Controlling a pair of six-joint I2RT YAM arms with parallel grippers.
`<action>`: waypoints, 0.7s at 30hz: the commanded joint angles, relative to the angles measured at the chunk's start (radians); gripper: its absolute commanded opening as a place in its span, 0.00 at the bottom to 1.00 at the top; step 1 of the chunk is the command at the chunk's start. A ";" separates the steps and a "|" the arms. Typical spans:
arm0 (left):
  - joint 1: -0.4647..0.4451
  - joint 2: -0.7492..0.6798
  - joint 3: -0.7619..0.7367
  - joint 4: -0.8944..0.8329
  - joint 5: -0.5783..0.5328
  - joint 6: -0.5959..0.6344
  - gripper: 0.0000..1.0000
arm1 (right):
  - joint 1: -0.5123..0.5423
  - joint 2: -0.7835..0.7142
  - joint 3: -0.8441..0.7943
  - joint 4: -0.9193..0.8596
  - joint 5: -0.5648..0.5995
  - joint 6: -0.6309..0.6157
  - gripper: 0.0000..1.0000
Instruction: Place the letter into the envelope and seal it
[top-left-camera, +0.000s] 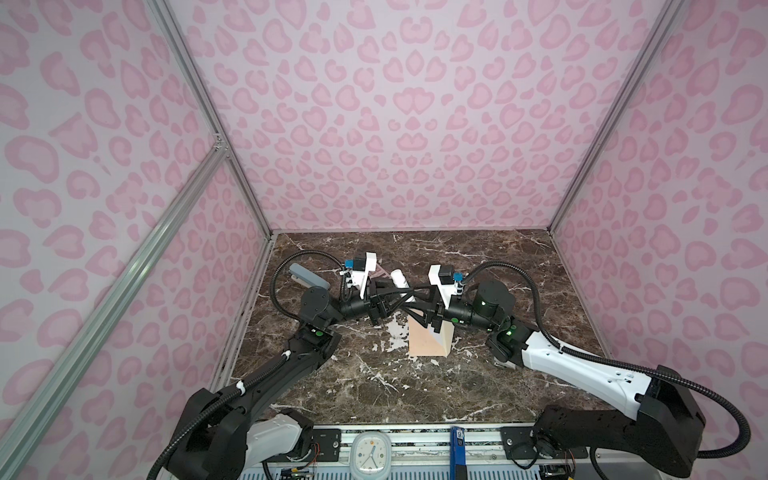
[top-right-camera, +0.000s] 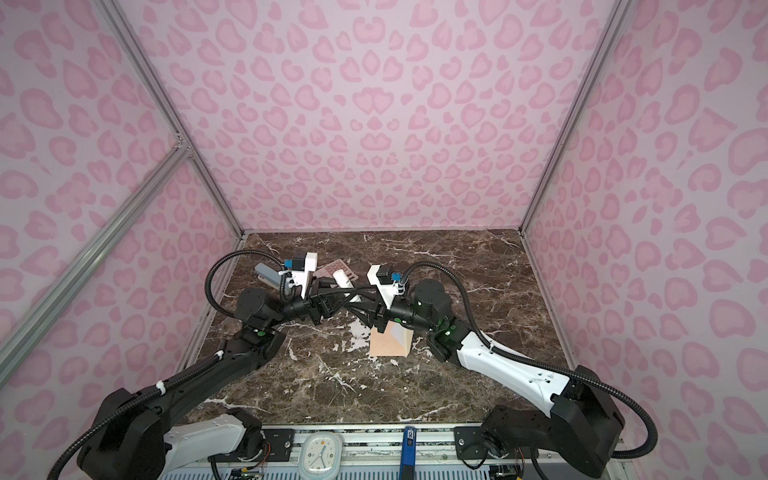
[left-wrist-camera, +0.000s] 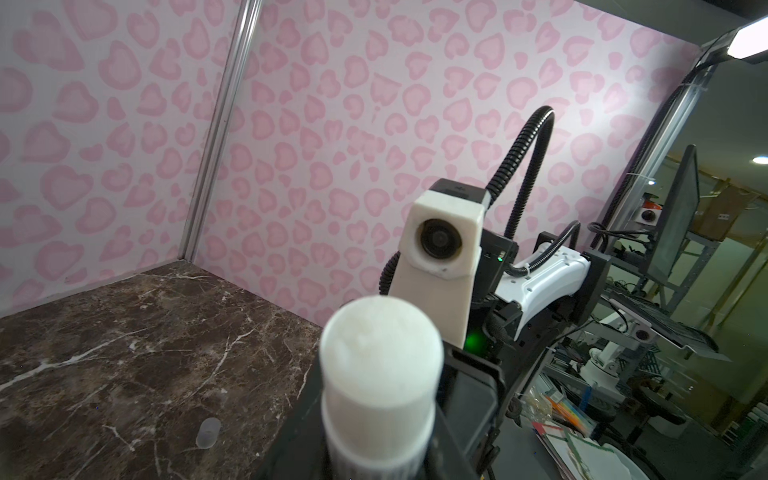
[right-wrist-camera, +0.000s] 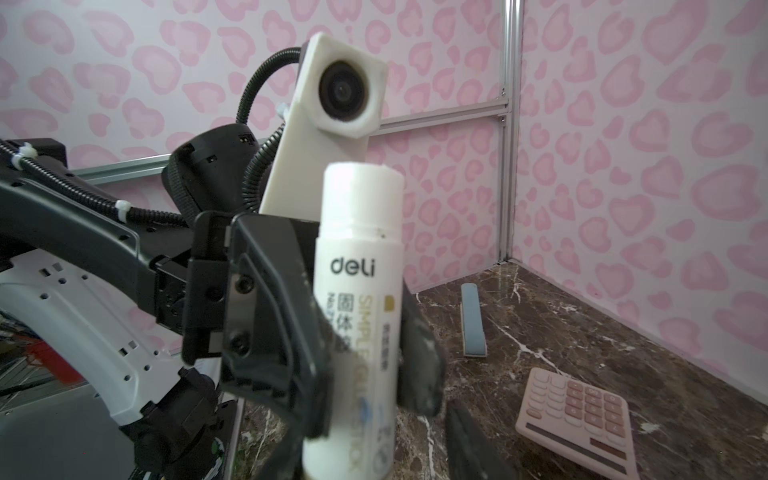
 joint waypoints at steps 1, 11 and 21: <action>-0.016 -0.051 0.039 -0.236 -0.158 0.145 0.04 | 0.064 0.004 0.018 -0.096 0.257 -0.168 0.54; -0.109 -0.135 0.071 -0.456 -0.663 0.229 0.04 | 0.262 0.090 -0.025 0.126 0.850 -0.336 0.52; -0.131 -0.120 0.092 -0.488 -0.699 0.224 0.04 | 0.265 0.180 0.039 0.190 0.879 -0.341 0.45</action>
